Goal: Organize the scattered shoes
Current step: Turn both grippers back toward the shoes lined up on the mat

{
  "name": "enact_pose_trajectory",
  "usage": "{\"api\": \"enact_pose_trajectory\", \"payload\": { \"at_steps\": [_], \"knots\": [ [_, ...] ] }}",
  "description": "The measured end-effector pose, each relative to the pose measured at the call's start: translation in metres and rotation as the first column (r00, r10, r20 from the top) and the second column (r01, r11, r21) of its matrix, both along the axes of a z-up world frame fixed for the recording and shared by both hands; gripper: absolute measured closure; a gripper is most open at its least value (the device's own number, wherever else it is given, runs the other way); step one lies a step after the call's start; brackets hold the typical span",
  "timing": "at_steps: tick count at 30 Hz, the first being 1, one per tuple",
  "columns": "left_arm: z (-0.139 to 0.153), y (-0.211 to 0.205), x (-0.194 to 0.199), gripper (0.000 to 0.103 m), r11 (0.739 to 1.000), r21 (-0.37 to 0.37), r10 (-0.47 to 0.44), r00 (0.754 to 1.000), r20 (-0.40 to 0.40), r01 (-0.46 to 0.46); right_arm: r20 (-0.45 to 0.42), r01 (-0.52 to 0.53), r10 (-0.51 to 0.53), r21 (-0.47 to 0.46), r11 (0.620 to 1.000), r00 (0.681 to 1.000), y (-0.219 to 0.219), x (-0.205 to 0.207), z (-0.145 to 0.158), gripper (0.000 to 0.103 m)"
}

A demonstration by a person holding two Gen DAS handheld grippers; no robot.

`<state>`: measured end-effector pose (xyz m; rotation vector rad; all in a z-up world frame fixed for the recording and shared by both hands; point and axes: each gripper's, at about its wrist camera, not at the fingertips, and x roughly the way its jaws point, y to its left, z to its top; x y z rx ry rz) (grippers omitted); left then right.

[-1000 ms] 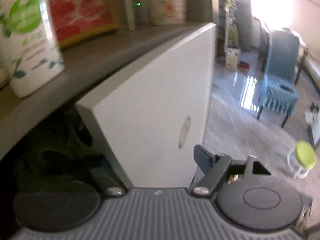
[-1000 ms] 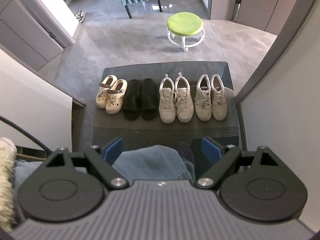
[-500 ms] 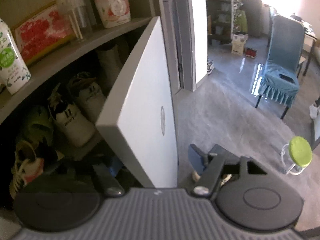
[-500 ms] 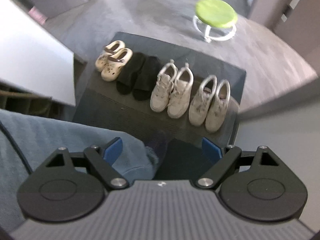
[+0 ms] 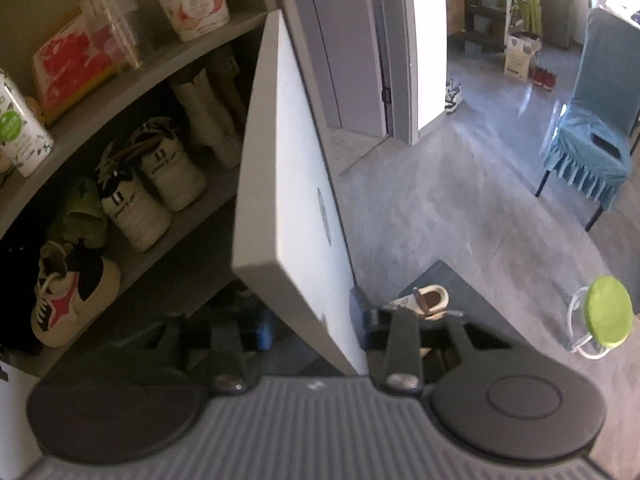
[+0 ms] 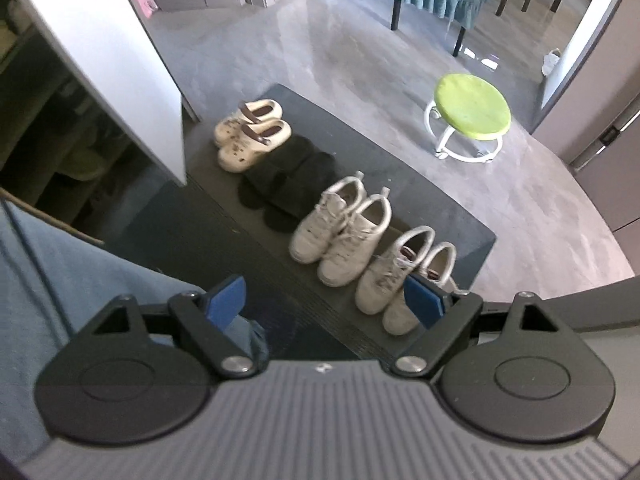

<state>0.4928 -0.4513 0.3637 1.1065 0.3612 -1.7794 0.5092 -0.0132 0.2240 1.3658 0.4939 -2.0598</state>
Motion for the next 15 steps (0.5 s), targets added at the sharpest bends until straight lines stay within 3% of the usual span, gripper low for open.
{"api": "enact_pose_trajectory", "payload": {
  "at_steps": [2, 9, 15],
  "knots": [
    [0.0, 0.004, -0.014, 0.079, 1.0, 0.003, 0.007, 1.0, -0.005, -0.007, -0.011, 0.025, -0.025, -0.027, 0.999, 1.0, 0.004, 0.009, 0.001, 0.015],
    [-0.001, 0.008, -0.063, 0.08, 0.998, 0.035, 0.047, 0.998, -0.041, -0.046, -0.082, 0.124, -0.128, -0.046, 0.991, 0.988, 0.039, 0.024, 0.011, 0.015],
    [-0.003, 0.002, -0.092, 0.079, 0.995, 0.066, 0.073, 0.995, -0.073, -0.068, -0.12, 0.249, -0.253, -0.045, 0.967, 0.96, 0.075, 0.021, 0.014, 0.015]
  ]
}}
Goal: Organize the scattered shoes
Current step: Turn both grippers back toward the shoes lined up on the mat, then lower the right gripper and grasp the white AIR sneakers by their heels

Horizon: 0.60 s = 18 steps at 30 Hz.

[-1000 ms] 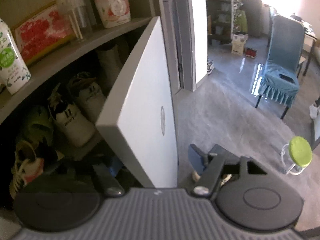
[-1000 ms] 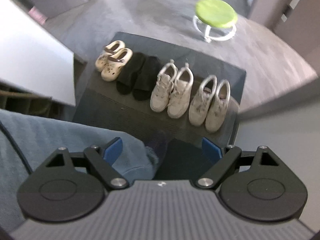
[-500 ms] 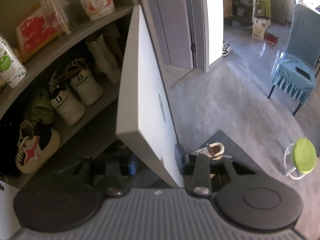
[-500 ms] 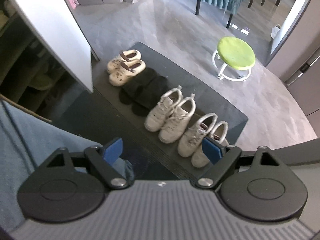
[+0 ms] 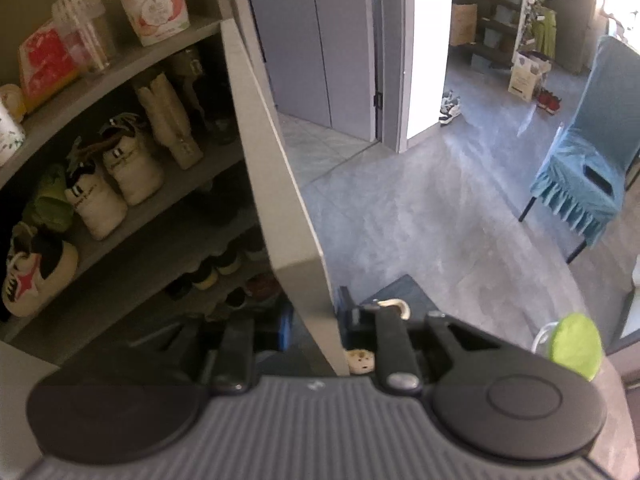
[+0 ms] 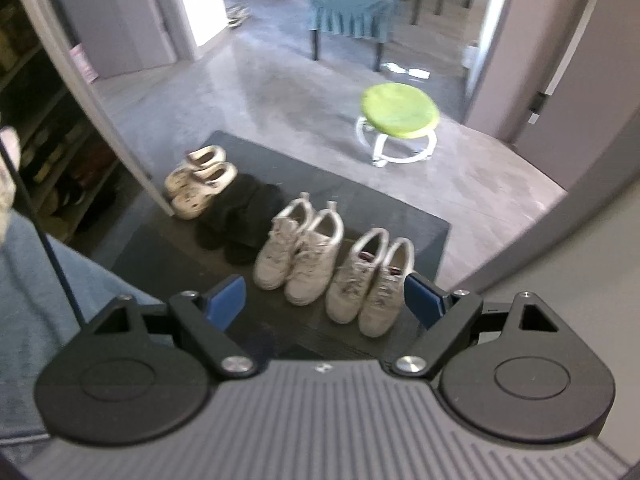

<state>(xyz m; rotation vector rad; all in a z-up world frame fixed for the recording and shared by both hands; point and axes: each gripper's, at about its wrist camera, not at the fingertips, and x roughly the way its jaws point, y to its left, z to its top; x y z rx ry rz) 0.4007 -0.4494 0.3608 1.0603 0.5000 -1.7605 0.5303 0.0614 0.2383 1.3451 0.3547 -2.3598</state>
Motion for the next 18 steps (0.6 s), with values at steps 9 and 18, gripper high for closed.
{"api": "enact_pose_trajectory", "payload": {
  "at_steps": [9, 18],
  "knots": [
    [-0.003, -0.011, -0.039, 0.073, 1.0, 0.017, -0.017, 1.0, -0.015, 0.017, -0.01, 0.118, -0.118, -0.02, 0.993, 0.993, 0.03, 0.018, 0.001, 0.015],
    [-0.009, -0.012, -0.058, 0.057, 0.993, -0.003, -0.116, 0.992, -0.038, 0.116, 0.037, 0.183, -0.182, -0.031, 0.983, 0.983, 0.027, 0.03, -0.008, 0.015]
  ]
}}
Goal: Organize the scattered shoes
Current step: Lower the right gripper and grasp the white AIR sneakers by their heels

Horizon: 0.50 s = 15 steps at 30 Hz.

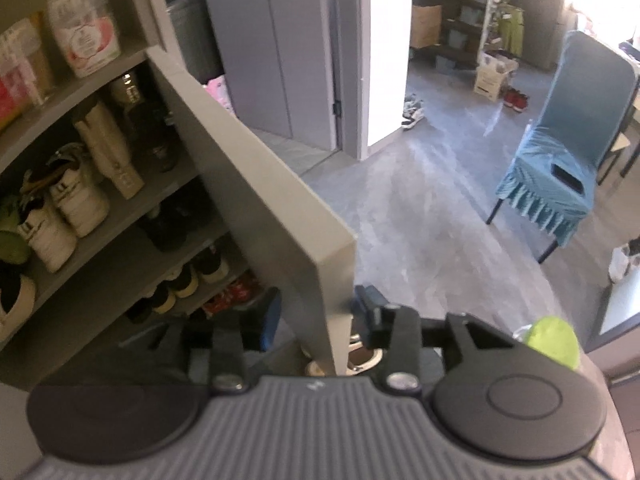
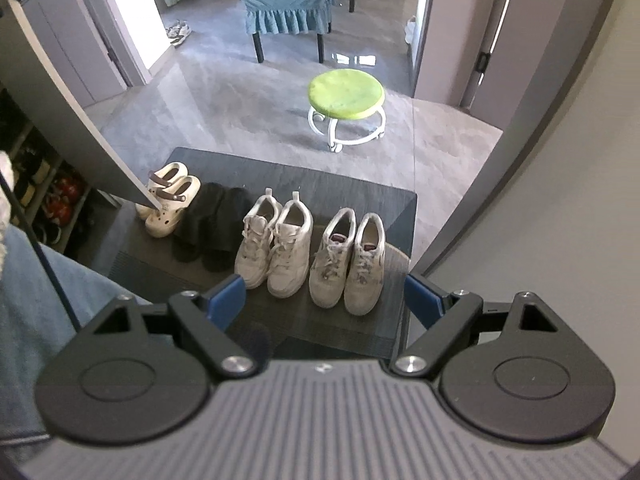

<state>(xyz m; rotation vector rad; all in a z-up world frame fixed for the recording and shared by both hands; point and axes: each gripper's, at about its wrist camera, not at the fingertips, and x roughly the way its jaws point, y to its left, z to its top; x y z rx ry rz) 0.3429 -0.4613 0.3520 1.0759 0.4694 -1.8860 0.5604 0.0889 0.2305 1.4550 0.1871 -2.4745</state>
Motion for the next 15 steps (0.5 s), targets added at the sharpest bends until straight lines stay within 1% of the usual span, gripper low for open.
{"api": "enact_pose_trajectory", "payload": {
  "at_steps": [3, 4, 7, 9, 12, 13, 15],
  "knots": [
    [-0.002, 0.003, -0.005, 0.054, 0.999, -0.011, -0.045, 0.999, -0.004, 0.045, 0.01, 0.021, -0.021, 0.001, 1.0, 1.0, -0.006, -0.004, 0.004, 0.015],
    [-0.004, 0.004, -0.006, 0.051, 0.998, -0.018, -0.068, 0.998, -0.011, 0.068, 0.013, 0.028, -0.028, 0.003, 1.0, 1.0, -0.007, -0.005, 0.005, 0.015],
    [-0.01, 0.003, -0.005, 0.051, 0.996, -0.011, -0.086, 0.996, -0.017, 0.086, 0.023, 0.047, -0.047, 0.008, 0.999, 0.999, -0.013, -0.01, 0.008, 0.015],
    [-0.015, 0.001, -0.004, 0.051, 0.995, -0.006, -0.102, 0.995, -0.023, 0.102, 0.041, 0.101, -0.101, -0.007, 0.995, 0.994, -0.017, -0.016, 0.012, 0.015],
    [-0.028, -0.003, 0.002, 0.049, 0.989, -0.011, -0.15, 0.988, -0.019, 0.15, 0.068, 0.181, -0.18, -0.014, 0.983, 0.981, -0.027, -0.023, 0.018, 0.015],
    [-0.032, -0.002, 0.003, 0.048, 0.985, -0.017, -0.172, 0.985, -0.012, 0.171, 0.077, 0.209, -0.207, -0.013, 0.978, 0.975, -0.031, -0.025, 0.02, 0.015],
    [-0.04, 0.005, 0.006, 0.047, 0.97, -0.049, -0.237, 0.971, 0.02, 0.238, 0.095, 0.263, -0.261, -0.009, 0.965, 0.961, -0.038, -0.03, 0.025, 0.015]
  ]
}}
